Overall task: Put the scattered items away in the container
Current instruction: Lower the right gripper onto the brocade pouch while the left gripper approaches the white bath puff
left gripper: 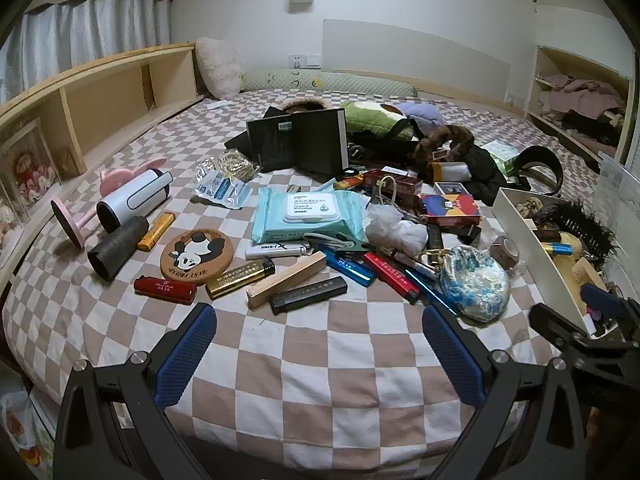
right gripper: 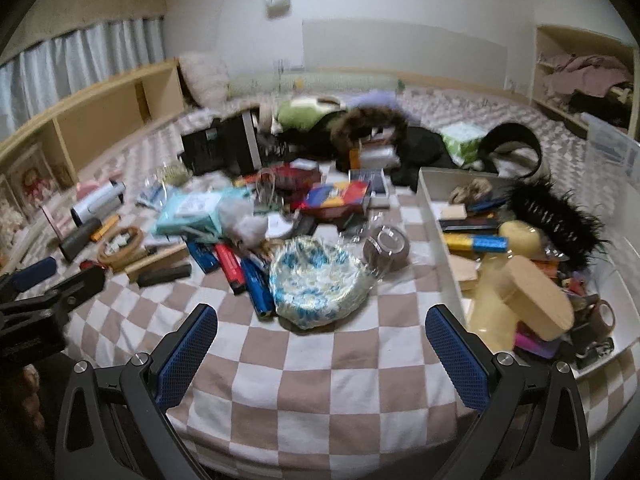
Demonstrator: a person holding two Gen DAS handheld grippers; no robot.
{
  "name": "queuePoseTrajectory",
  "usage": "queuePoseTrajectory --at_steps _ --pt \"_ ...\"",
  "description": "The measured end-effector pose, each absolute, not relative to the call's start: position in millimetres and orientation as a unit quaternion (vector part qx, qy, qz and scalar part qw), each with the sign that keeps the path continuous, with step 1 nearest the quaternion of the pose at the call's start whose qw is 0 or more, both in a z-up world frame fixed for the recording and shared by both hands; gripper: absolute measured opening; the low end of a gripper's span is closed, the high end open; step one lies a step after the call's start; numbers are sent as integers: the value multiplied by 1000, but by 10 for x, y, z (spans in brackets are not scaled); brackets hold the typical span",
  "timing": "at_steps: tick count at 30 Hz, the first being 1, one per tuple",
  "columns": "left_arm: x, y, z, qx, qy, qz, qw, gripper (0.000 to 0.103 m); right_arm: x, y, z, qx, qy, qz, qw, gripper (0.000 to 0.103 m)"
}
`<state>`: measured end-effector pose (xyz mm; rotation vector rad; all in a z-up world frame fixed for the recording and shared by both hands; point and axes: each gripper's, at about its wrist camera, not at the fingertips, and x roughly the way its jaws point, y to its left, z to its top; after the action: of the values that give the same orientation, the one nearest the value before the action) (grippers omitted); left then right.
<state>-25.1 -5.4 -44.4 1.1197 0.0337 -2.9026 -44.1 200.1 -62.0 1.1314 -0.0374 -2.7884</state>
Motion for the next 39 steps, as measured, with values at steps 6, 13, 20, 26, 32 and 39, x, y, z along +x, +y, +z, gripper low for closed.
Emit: queuePoseTrajectory --at_steps 6,13,20,26,32,39 --pt "-340 -133 -507 364 16 -931 18 103 -765 1907 -808 405 0 -913 56 103" --pt "-529 -241 -553 363 24 -931 29 103 -1047 1888 -1049 439 -11 -897 46 103" --pt "-816 -284 -609 365 21 -930 39 103 -1236 1817 -1243 466 15 -884 40 103" --pt "-1057 -269 -645 363 16 -931 32 103 -1362 1824 -1347 481 14 -875 41 103" --pt "-1222 -138 -712 368 39 -929 -27 103 -1417 1924 -1413 493 -26 -868 57 103" --pt "-1349 187 -779 372 34 -924 -85 103 -1366 1914 -1373 482 -32 -874 62 97"
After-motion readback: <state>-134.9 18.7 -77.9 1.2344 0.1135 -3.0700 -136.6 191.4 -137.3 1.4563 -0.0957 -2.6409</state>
